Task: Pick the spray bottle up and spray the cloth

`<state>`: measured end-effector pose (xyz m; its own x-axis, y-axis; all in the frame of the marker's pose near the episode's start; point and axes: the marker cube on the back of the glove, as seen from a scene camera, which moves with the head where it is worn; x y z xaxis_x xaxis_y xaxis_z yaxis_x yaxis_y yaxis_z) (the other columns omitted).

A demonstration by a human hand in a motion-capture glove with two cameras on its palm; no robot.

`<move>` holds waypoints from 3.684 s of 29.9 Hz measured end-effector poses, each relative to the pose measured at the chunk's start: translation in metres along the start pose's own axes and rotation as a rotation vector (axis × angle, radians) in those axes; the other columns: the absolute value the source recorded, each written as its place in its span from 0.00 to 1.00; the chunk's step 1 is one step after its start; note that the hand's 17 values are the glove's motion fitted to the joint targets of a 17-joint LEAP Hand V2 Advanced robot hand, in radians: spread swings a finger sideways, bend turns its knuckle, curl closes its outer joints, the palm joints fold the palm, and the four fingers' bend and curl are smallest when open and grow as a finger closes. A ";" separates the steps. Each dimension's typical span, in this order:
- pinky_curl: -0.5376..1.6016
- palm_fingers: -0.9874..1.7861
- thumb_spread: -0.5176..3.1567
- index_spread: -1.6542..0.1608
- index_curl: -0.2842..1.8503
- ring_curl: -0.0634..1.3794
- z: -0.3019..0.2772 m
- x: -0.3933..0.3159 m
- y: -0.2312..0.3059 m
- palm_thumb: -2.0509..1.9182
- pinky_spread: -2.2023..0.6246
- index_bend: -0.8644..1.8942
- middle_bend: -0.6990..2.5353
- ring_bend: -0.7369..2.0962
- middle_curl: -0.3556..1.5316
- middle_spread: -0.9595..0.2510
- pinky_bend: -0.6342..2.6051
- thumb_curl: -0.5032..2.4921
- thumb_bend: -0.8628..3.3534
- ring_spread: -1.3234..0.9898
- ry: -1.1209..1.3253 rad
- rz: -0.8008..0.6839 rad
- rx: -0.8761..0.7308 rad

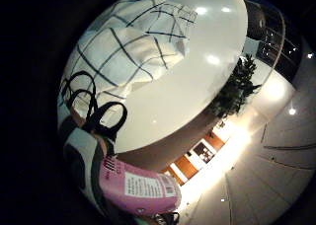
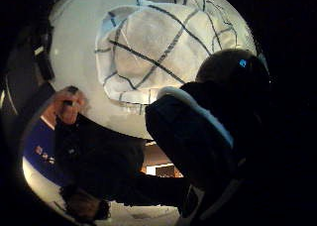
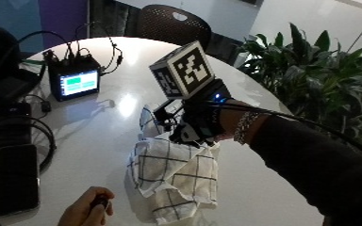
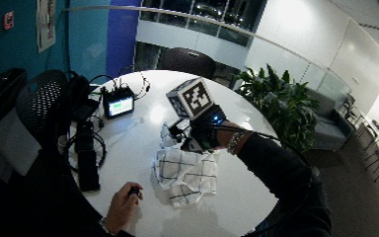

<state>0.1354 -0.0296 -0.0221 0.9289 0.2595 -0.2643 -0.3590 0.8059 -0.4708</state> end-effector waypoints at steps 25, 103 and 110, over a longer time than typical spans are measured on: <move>0.43 0.87 0.50 0.79 0.41 0.35 -0.105 -0.042 -0.018 0.59 0.69 0.46 0.42 0.51 0.45 0.65 0.32 0.22 0.20 0.51 -0.852 -0.460 0.739; 0.41 0.47 0.38 0.72 0.27 0.27 0.011 -0.106 0.025 0.53 0.85 0.36 0.33 0.42 0.39 0.74 0.29 0.25 0.20 0.52 -0.403 -0.124 0.644; 0.41 0.45 0.38 0.71 0.26 0.26 0.028 -0.107 0.037 0.53 0.85 0.36 0.32 0.41 0.38 0.74 0.28 0.25 0.20 0.52 -0.415 -0.099 0.619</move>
